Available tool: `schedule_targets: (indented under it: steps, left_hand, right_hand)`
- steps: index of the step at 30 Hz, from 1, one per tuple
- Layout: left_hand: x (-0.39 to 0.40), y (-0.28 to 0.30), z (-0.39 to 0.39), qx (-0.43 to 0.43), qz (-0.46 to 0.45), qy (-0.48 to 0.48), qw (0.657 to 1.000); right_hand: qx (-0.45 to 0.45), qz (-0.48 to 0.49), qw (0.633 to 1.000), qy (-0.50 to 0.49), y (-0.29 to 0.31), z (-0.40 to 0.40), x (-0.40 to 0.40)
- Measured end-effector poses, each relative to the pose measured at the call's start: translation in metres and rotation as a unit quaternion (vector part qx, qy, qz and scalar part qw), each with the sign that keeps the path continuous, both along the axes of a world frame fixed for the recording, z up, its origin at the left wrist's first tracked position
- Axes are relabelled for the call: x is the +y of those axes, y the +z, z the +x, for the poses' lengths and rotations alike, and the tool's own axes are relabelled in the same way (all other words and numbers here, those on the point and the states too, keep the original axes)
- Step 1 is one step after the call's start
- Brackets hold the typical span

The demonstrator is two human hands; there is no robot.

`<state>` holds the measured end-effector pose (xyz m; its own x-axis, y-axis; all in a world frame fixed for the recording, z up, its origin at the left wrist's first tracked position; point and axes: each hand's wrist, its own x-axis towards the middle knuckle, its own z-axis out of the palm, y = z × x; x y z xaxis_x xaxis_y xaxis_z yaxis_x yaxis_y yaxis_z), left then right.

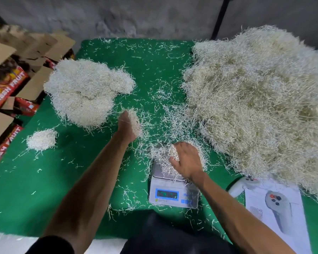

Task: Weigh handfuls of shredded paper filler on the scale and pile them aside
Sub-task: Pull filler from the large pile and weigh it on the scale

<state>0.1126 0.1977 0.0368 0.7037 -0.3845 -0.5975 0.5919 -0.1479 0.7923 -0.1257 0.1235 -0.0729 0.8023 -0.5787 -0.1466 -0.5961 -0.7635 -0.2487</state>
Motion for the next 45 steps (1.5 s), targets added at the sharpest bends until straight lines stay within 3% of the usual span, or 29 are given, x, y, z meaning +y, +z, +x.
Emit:
schedule_targets:
  steps: [3, 8, 12, 14, 16, 18, 20, 21, 23, 25, 27, 29, 30, 32, 34, 39, 45]
  left_hand:
    - [-0.011, 0.013, -0.003, -0.092, 0.033, -0.105, 0.990]
    - [-0.033, 0.020, -0.031, -0.192, 0.102, -0.301, 0.928]
    - [-0.042, 0.022, -0.046, -0.285, 0.057, -0.406, 0.866]
    - [-0.043, 0.022, -0.041, -0.149, -0.048, -0.402, 0.902]
    - [-0.033, 0.017, -0.036, -0.068, -0.092, -0.405, 0.907]
    - [-0.020, 0.000, -0.031, -0.151, -0.064, -0.419, 0.893]
    - [-0.005, -0.028, -0.027, -0.238, -0.009, -0.377, 0.895]
    - [0.002, -0.043, -0.028, -0.250, 0.032, -0.331, 0.909]
    - [0.017, -0.075, -0.037, -0.262, 0.139, -0.256, 0.920]
    - [0.042, -0.104, -0.054, -0.277, 0.233, -0.254, 0.897]
    - [0.080, -0.134, -0.073, -0.334, 0.288, -0.317, 0.839]
    - [0.115, -0.161, -0.098, -0.451, 0.325, -0.387, 0.736]
    - [0.126, -0.170, -0.108, -0.481, 0.331, -0.396, 0.709]
    - [0.138, -0.178, -0.123, -0.494, 0.347, -0.396, 0.692]
    - [0.141, -0.176, -0.129, -0.490, 0.360, -0.401, 0.685]
    - [0.141, -0.169, -0.130, -0.486, 0.330, -0.384, 0.712]
    - [0.151, -0.170, -0.130, -0.498, 0.303, -0.385, 0.716]
  right_hand:
    - [0.014, 0.008, 1.000, 0.002, 0.022, 0.004, 0.001]
    - [-0.112, -0.069, 0.991, -0.020, 0.084, 0.038, -0.014]
    - [-0.230, 0.108, 0.967, -0.016, 0.118, 0.050, -0.041]
    - [-0.224, 0.161, 0.958, -0.077, 0.123, 0.042, -0.068]
    - [-0.281, 0.198, 0.922, -0.180, 0.126, 0.029, -0.099]
    - [-0.387, 0.188, 0.859, -0.279, 0.136, 0.011, -0.126]
    - [-0.436, 0.182, 0.814, -0.338, 0.137, -0.006, -0.141]
    - [-0.425, 0.175, 0.814, -0.357, 0.132, -0.016, -0.142]
    - [-0.363, 0.135, 0.849, -0.359, 0.104, -0.036, -0.130]
    - [-0.250, 0.133, 0.904, -0.320, 0.063, -0.060, -0.104]
    - [-0.086, 0.166, 0.947, -0.262, 0.021, -0.086, -0.070]
    - [0.038, 0.122, 0.974, -0.188, -0.023, -0.111, -0.033]
    - [0.069, 0.079, 0.980, -0.166, -0.038, -0.119, -0.017]
    - [0.079, 0.048, 0.982, -0.165, -0.054, -0.125, 0.003]
    - [0.091, 0.049, 0.981, -0.165, -0.058, -0.125, 0.007]
    - [0.098, 0.055, 0.978, -0.175, -0.059, -0.124, 0.006]
    - [0.081, 0.057, 0.978, -0.185, -0.061, -0.124, 0.009]
